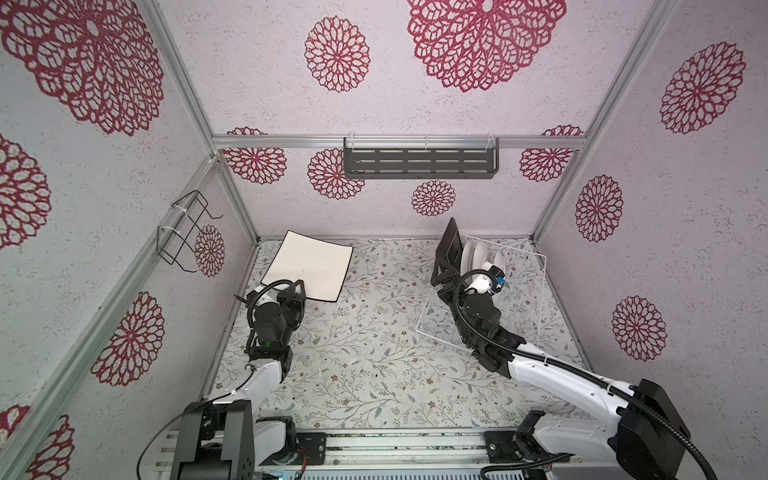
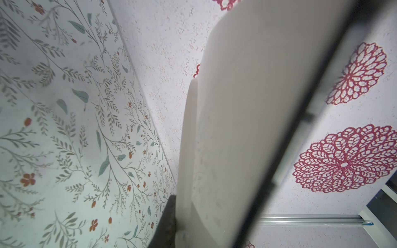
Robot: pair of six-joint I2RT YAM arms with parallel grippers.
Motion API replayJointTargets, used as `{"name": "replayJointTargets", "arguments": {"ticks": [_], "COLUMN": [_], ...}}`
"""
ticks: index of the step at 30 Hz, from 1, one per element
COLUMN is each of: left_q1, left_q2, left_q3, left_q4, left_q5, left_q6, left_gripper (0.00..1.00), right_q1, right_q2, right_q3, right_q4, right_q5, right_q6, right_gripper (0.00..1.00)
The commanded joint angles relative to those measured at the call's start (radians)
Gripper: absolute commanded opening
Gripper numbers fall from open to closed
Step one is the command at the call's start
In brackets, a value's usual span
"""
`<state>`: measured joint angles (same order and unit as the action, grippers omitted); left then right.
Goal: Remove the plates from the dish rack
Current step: 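Carry the plate to the table with the left gripper while the right reaches the rack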
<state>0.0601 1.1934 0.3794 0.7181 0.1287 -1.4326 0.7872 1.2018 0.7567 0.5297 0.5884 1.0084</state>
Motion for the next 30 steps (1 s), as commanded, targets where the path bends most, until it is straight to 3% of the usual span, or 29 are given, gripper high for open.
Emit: {"name": "replayJointTargets", "arguments": {"ticks": [1,11,21,30], "left_q1": [0.067,0.240,0.287,0.353], "left_q2": [-0.051,-0.042,0.048,0.077], "left_q3": [0.005,-0.042,0.000,0.006], "left_q4": [0.188,0.187,0.211,0.183], "left_q5": [0.051,0.139,0.203,0.242], "left_q6": [0.005,0.001,-0.005,-0.005], "left_gripper": [0.00,0.00,0.00,0.00], "right_q1": [-0.005,-0.004,-0.004,0.006], "right_q2": [0.004,0.037,0.120,0.112], "right_q3": [0.055,0.056,0.152,0.120], "right_q4": [-0.047,-0.071,-0.140,-0.178], "right_q5": [-0.057,-0.110,-0.236,-0.330], "right_q6": [-0.027,-0.025,-0.043,-0.009], "right_gripper": [0.99,0.98,0.98,0.97]}}
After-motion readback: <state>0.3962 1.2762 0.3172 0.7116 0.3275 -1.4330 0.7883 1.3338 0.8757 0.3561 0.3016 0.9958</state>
